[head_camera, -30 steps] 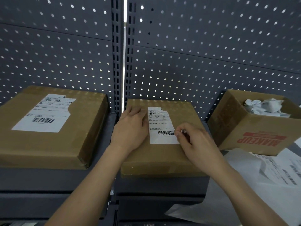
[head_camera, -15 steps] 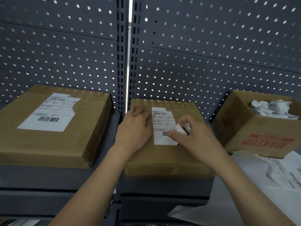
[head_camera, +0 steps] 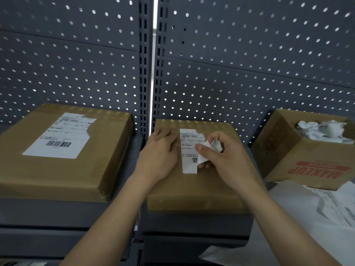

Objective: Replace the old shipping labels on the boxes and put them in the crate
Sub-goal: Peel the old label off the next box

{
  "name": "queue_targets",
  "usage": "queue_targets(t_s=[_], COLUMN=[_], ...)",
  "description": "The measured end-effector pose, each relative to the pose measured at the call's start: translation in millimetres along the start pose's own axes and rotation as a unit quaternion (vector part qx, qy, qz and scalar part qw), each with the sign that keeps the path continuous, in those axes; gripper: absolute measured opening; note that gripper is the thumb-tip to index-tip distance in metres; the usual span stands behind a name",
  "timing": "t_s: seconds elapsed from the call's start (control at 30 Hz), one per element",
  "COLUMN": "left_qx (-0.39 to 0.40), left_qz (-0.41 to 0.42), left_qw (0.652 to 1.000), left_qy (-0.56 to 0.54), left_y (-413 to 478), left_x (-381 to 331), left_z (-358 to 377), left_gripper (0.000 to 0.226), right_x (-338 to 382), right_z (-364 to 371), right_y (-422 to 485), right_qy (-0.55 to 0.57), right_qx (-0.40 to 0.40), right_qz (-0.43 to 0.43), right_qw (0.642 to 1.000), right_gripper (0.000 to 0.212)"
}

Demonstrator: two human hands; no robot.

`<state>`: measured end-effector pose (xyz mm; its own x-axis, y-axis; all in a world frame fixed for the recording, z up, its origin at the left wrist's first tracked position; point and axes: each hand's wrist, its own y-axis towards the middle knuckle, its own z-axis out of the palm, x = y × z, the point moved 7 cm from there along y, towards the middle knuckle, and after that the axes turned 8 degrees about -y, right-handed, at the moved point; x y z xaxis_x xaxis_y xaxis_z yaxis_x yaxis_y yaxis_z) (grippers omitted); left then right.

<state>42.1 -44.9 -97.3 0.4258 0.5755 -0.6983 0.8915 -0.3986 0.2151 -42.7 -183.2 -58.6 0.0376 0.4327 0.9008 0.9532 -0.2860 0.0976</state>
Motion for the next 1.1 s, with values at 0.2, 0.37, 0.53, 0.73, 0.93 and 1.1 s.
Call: queue_targets(t_s=[0.2,0.37,0.53,0.73,0.93,1.1], left_qx=[0.03,0.042,0.033,0.019,0.019,0.019], left_qz=[0.009,0.025,0.013,0.014,0.01,0.013], left_qw=[0.999,0.999,0.999,0.999,0.999,0.999], left_qy=[-0.025,-0.023,-0.021,-0.03,-0.031,-0.033], left_y=[3.2,3.1,1.3,0.9,0.0,-0.8], left_x=[7.1,10.5,12.4,12.0,12.8,11.6], left_z=[3.0,-0.4,1.5,1.5,1.6,0.8], left_gripper=[0.047,0.046,0.047,0.047,0.047,0.047], right_x=[-5.3,-6.5,-2.6,-2.4,-3.0,-4.7], right_z=[-4.3,-5.3,-6.6,-7.9,-25.6,-26.0], right_y=[0.1,-1.6,-4.9,-5.7,-3.4,1.9], right_qy=[0.049,0.067,0.06,0.047,0.013,-0.029], right_qx=[-0.016,-0.015,-0.023,-0.04,-0.117,-0.097], right_qz=[-0.012,-0.027,-0.062,-0.093,-0.113,-0.111], right_qw=[0.999,0.997,0.996,0.994,0.987,0.989], right_gripper=[0.021,0.02,0.019,0.018,0.014,0.025])
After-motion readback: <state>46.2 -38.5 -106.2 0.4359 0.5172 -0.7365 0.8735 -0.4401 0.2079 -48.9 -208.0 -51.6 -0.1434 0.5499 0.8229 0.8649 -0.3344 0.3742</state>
